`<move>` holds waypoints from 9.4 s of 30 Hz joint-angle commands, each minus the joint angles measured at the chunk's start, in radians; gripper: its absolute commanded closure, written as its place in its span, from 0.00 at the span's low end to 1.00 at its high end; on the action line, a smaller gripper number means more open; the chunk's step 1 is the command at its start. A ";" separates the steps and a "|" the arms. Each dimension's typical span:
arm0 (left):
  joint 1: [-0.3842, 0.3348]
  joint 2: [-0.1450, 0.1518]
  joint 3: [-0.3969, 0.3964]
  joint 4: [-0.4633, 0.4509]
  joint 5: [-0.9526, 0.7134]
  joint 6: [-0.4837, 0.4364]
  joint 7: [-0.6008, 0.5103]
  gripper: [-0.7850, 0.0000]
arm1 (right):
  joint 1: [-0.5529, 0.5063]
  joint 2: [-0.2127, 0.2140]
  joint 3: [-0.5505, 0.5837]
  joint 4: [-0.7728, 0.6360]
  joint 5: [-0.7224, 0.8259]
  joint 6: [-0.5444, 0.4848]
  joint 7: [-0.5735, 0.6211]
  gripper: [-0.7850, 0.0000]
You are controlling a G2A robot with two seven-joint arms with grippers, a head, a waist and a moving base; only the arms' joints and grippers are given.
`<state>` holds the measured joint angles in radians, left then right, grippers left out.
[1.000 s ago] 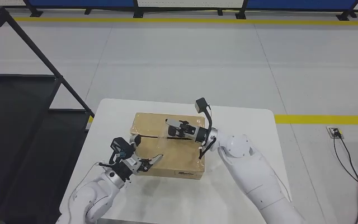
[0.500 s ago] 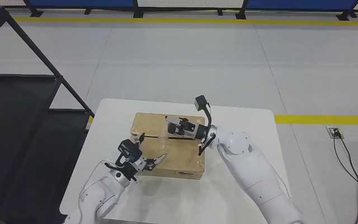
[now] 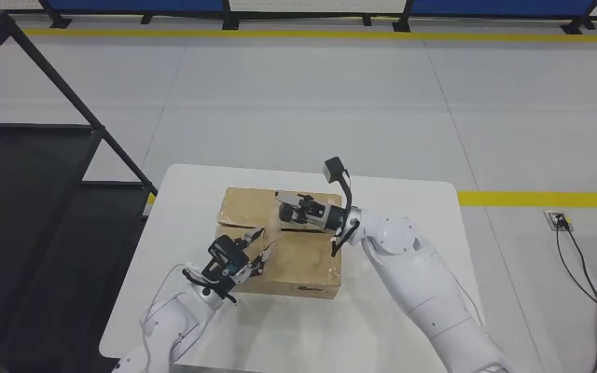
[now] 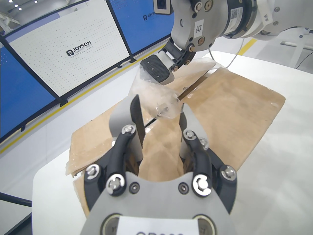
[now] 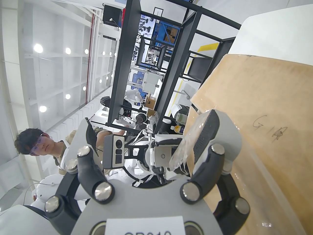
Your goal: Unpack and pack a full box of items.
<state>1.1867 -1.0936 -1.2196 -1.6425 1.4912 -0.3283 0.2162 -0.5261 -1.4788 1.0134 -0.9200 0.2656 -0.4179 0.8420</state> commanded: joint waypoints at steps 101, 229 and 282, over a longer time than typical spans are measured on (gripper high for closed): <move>-0.041 0.003 -0.258 -0.356 -1.399 0.466 -1.050 1.00 | -0.254 0.163 0.228 -0.232 -0.005 -0.093 0.117 0.00; -0.253 0.100 -0.219 0.030 -2.191 1.263 -0.881 1.00 | -0.018 0.090 -0.097 -0.051 0.021 0.100 0.055 0.00; -0.301 0.123 -0.180 0.158 -2.266 1.186 -0.826 0.67 | 0.067 -0.003 -0.170 0.114 0.032 0.087 0.028 0.00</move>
<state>0.8818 -0.9726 -1.3931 -1.4832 -0.7731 0.8589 -0.6097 -0.4600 -1.4814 0.8434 -0.8059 0.2978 -0.3331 0.8690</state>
